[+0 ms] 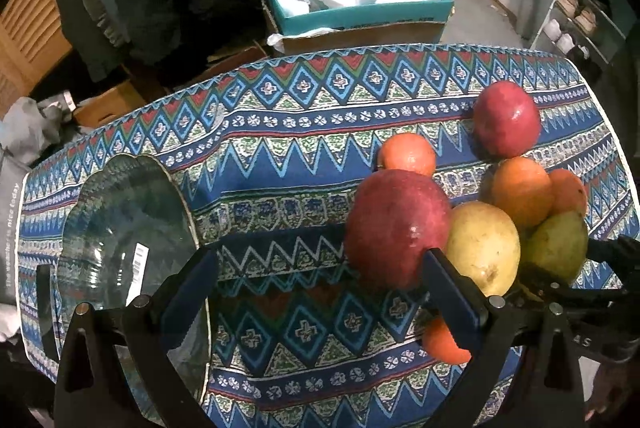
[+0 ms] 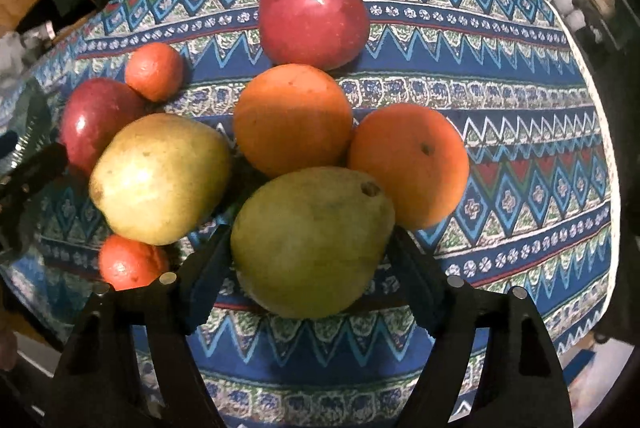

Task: Organize fruits
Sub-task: 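Move the left tool to the large red apple while the right tool approaches the green pear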

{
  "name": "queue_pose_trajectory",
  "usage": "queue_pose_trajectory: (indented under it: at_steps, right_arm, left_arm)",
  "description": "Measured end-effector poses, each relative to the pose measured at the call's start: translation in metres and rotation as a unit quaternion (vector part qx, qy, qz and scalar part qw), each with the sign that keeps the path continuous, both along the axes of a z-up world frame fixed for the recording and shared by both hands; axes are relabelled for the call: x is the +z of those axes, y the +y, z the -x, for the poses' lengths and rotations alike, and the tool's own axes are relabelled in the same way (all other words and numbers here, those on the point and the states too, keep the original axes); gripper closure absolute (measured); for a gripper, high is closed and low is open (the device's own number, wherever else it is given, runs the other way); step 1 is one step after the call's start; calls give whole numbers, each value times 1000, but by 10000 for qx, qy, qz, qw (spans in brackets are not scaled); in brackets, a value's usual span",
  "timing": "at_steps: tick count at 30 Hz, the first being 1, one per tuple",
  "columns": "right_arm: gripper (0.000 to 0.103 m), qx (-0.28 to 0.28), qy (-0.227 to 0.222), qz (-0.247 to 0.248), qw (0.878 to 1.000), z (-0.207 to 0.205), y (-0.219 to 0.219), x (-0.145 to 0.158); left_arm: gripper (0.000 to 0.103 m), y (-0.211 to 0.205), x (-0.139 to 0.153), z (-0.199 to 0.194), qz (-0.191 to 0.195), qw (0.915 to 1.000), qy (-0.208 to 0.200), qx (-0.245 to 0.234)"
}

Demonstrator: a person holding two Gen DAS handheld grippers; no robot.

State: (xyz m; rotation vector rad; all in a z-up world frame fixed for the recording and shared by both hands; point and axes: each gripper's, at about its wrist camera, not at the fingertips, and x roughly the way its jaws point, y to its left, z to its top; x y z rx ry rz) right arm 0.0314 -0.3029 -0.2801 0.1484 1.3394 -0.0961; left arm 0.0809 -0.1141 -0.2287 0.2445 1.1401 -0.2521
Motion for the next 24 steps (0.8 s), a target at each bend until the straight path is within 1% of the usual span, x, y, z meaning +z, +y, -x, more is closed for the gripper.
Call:
queue_pose_trajectory:
  at_steps: [2,3,4,9,12,15,19,24]
  right_arm:
    - [25,-6,-5,45,10000,-5,1,-3]
    - [32,12,-31,12,10000,-6,1,-4]
    - [32,45,-49,-43,10000,-4,-1,-6]
    - [33,259,-213,64,9994,5,6,-1]
    - [33,321,-376,167,9986,10,11,10]
    - [33,306,-507,252,9979,11,12,22]
    - [33,214,-673,346,9969,8,7,36]
    - [33,237,-868,542,9945,5,-3,51]
  left_arm:
    - [1,-1,0,0,34,10000,7,-17]
    - [1,-3,0,1,50,10000,12,-46]
    - [1,-4,-1,0,55,10000,15,-71]
    - [1,-8,-3,0,87,9998,94,-152]
    - [1,-10,-3,-1,157,9996,124,-181]
    - [1,-13,-4,-2,136,9996,104,-240]
    - [1,-17,-10,-6,188,9993,186,-275]
    - [1,-18,-17,-10,193,9992,230,-276]
